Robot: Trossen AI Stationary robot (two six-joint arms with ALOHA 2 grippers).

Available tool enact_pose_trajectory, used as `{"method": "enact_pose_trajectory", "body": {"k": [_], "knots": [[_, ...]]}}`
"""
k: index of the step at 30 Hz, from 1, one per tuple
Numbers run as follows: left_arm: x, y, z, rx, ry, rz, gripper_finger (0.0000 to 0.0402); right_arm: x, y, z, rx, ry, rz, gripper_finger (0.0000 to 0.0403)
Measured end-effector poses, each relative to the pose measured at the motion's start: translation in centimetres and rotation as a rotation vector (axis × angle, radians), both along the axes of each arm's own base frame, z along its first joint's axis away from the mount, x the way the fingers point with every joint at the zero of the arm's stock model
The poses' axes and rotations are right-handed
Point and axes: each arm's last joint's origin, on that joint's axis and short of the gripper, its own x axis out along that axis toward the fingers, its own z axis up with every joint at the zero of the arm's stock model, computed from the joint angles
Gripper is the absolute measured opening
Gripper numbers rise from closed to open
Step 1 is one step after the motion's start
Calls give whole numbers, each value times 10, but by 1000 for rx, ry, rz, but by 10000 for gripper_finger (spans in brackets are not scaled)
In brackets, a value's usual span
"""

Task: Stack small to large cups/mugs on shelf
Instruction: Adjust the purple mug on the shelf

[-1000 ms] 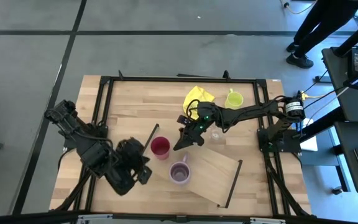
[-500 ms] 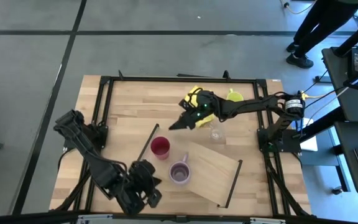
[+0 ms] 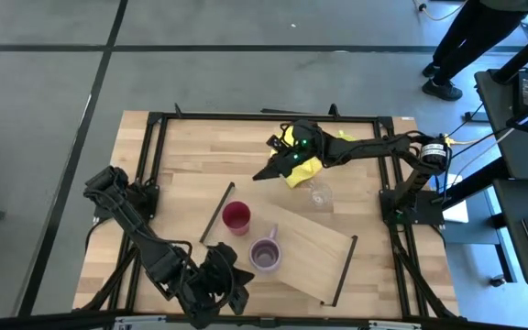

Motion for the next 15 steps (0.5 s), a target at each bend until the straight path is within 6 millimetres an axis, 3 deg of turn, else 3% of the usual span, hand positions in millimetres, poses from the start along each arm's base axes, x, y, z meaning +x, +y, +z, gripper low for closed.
{"method": "enact_pose_trajectory", "body": {"k": [15], "knots": [[35,15,-22,14,36,34,0,-6,-20,1,4,-12,-12,6]]}}
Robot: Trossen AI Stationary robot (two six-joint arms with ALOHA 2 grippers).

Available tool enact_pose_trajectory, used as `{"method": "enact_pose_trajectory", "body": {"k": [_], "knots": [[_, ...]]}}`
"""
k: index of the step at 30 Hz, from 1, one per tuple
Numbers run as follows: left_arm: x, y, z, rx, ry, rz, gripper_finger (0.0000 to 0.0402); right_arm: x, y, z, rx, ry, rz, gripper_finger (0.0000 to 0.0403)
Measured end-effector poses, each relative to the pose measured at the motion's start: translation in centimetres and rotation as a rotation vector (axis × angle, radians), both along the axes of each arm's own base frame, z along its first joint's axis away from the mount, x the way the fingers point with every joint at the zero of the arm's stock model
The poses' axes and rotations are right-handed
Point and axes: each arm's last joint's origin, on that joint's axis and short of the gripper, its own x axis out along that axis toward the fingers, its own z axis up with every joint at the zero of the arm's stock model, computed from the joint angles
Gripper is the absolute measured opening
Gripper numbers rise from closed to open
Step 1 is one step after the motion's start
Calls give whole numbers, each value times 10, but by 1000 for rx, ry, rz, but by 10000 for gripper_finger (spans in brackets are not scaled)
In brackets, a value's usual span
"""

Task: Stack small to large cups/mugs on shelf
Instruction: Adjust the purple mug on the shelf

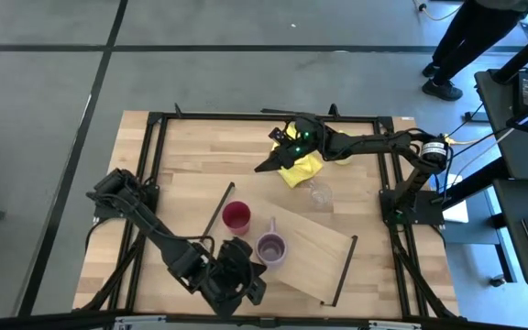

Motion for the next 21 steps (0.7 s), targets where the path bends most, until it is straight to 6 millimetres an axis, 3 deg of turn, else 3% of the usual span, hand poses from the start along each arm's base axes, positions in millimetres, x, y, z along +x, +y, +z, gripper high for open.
{"method": "enact_pose_trajectory", "body": {"k": [21], "knots": [[-5,4,-4,87,31,43,0,2,28,-3,23,41,195,5]]}}
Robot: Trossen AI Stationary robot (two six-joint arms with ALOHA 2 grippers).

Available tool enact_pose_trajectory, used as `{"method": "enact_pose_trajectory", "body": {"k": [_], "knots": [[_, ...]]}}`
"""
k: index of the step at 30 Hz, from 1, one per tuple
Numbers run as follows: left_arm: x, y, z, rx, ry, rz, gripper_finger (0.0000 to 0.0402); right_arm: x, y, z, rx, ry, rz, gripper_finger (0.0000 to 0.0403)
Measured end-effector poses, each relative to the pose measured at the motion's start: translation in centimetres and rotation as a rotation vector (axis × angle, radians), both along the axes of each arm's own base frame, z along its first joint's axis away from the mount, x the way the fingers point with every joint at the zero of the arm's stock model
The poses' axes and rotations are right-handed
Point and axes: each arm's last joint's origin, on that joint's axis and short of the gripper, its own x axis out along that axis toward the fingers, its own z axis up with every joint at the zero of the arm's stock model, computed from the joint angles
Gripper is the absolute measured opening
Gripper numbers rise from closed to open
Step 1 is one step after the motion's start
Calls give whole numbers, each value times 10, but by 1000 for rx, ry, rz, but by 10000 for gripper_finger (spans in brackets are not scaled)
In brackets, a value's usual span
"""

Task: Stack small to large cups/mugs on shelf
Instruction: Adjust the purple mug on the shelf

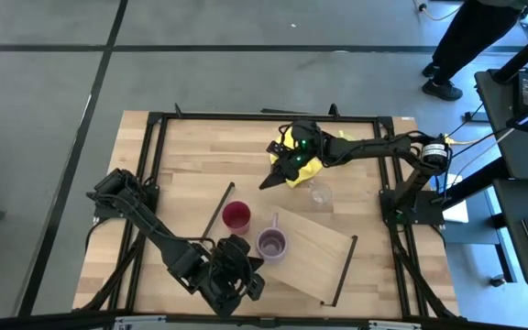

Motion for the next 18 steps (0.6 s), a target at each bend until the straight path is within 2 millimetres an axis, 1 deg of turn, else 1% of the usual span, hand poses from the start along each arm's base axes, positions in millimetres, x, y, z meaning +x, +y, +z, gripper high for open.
{"method": "enact_pose_trajectory", "body": {"k": [5,10,18], "knots": [[-3,0,-1,24,5,16,0,1,5,0,-1,-1,13,5],[-2,2,0,60,-23,46,0,2,5,0,-6,0,-10,5],[-3,2,0,65,-26,50,0,2,5,0,-6,0,-12,5]]}}
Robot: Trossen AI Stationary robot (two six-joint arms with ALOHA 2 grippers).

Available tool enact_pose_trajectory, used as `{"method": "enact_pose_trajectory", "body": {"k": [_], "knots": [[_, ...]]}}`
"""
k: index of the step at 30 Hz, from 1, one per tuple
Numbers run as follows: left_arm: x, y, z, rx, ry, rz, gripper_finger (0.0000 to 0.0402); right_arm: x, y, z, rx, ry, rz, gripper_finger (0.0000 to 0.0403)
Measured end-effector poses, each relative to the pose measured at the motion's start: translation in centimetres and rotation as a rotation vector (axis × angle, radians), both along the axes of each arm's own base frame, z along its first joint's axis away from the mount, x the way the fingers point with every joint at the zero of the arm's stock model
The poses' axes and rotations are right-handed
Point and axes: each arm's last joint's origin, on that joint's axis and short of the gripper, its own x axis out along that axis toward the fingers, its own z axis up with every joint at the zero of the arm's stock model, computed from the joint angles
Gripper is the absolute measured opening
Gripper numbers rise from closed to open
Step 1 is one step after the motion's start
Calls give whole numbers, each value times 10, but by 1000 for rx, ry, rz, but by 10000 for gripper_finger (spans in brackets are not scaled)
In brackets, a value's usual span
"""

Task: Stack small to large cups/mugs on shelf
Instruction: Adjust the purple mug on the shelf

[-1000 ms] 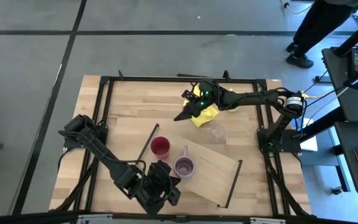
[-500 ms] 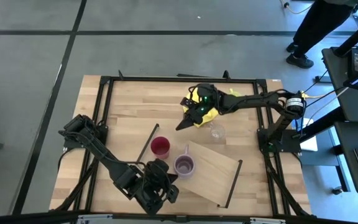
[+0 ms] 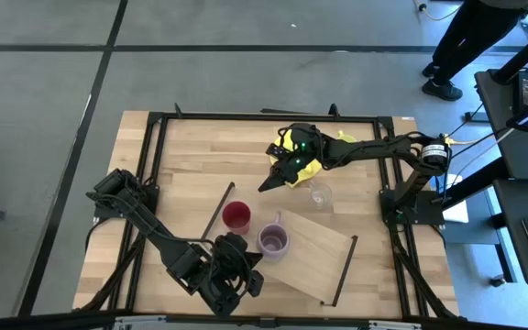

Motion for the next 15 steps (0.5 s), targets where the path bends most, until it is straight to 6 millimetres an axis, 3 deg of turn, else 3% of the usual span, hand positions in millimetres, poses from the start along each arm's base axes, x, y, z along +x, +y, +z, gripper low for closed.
{"method": "enact_pose_trajectory", "body": {"k": [15], "knots": [[0,3,-1,-32,29,0,0,0,0,0,12,13,-19,5]]}}
